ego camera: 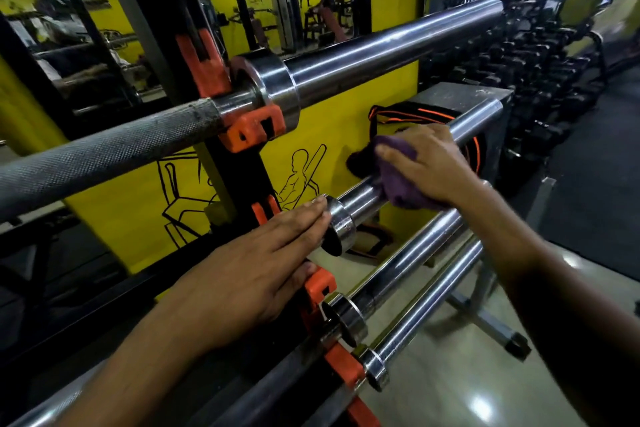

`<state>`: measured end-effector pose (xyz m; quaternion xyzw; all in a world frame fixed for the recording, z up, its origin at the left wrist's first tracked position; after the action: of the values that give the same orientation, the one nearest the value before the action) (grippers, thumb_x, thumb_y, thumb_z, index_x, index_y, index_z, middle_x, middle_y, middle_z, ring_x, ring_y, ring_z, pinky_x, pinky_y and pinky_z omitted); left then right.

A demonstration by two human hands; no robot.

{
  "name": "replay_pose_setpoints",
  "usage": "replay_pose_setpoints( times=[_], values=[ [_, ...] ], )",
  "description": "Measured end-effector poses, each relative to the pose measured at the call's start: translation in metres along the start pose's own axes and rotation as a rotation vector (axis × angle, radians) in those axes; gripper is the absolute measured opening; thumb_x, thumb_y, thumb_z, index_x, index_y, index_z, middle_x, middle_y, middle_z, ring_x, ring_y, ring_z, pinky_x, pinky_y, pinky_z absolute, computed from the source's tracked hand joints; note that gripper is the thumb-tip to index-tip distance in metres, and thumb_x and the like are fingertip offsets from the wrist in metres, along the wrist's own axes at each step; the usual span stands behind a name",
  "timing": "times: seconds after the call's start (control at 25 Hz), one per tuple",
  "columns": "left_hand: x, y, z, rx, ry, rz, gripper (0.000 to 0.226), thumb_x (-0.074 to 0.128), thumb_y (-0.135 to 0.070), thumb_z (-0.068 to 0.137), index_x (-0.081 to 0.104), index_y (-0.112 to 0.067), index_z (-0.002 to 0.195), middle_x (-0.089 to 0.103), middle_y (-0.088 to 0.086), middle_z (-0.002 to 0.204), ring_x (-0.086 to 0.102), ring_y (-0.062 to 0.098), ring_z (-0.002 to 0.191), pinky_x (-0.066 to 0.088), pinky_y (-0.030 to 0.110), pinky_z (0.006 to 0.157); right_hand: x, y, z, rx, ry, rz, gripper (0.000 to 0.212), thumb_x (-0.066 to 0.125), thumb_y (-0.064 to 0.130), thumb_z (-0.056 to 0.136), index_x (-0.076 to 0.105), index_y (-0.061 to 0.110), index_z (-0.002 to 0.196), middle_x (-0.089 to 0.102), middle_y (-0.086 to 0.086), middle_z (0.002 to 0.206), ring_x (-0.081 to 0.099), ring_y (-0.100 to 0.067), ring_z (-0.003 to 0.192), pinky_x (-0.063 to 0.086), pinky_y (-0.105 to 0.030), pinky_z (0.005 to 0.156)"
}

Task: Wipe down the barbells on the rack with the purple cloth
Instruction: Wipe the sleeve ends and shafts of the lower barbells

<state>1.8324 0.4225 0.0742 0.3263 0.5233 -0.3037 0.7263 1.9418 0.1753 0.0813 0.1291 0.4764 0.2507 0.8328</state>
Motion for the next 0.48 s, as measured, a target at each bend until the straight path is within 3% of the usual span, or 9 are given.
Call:
replay_pose_setpoints(
  times=[0.12, 0.2, 0.28, 0.4, 0.48],
  values=[
    [0.0, 0.003, 0.0, -0.02, 0.0, 0.002, 0.059, 0.022, -0.048, 0.105, 0.018, -0.023, 0.159, 0.009, -0.009, 0.167, 0.005, 0.0, 0.151, 0.0, 0.013, 0.119, 0.025, 0.073, -0.035, -0.171, -0.063, 0.059, 0.036, 0.051, 0.047, 0.1, 0.07, 0.021, 0.117, 0.064, 0.005, 0.112, 0.039, -0.002, 0.108, 0.018, -0.03, 0.107],
    [0.0, 0.004, 0.0, -0.02, 0.004, 0.005, 0.06, 0.022, -0.049, 0.105, 0.022, -0.022, 0.158, 0.014, -0.007, 0.167, 0.008, 0.001, 0.151, 0.003, 0.015, 0.119, 0.031, 0.084, -0.06, -0.241, -0.223, 0.22, 0.035, 0.046, 0.042, 0.101, 0.072, 0.021, 0.112, 0.068, 0.008, 0.113, 0.054, -0.004, 0.115, 0.019, -0.042, 0.118],
    [0.0, 0.003, -0.001, -0.017, 0.002, 0.015, 0.06, 0.024, -0.048, 0.104, 0.024, -0.021, 0.158, 0.016, -0.005, 0.166, 0.012, 0.003, 0.151, 0.01, 0.018, 0.12, 0.032, 0.064, -0.075, -0.151, -0.305, 0.461, 0.03, 0.046, 0.036, 0.101, 0.069, 0.023, 0.114, 0.065, 0.017, 0.121, 0.055, -0.004, 0.123, 0.022, -0.05, 0.12],
    [-0.002, 0.002, -0.001, -0.017, -0.002, 0.029, 0.059, 0.028, -0.045, 0.104, 0.026, -0.019, 0.157, 0.02, -0.002, 0.165, 0.015, 0.006, 0.15, 0.012, 0.019, 0.121, 0.035, 0.052, -0.106, -0.086, -0.284, 0.69, 0.027, 0.047, 0.047, 0.1, 0.062, 0.035, 0.119, 0.06, 0.027, 0.128, 0.052, -0.007, 0.129, 0.035, -0.058, 0.112],
    [-0.002, 0.003, -0.002, -0.013, -0.013, 0.018, 0.059, 0.029, -0.044, 0.104, 0.025, -0.02, 0.157, 0.017, -0.004, 0.166, 0.014, 0.005, 0.151, 0.01, 0.015, 0.12, 0.034, 0.043, -0.123, -0.06, -0.224, 0.718, 0.034, 0.048, 0.055, 0.098, 0.063, 0.034, 0.12, 0.063, 0.018, 0.126, 0.058, -0.013, 0.123, 0.046, -0.047, 0.104]
  ],
)
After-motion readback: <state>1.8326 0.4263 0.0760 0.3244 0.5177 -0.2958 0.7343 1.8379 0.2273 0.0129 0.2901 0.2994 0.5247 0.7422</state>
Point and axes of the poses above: each hand's wrist, its own z-axis towards the middle knuckle, its own x-axis out of the palm, y = z × x, the point moved 8 cm from there along z, towards the middle knuckle
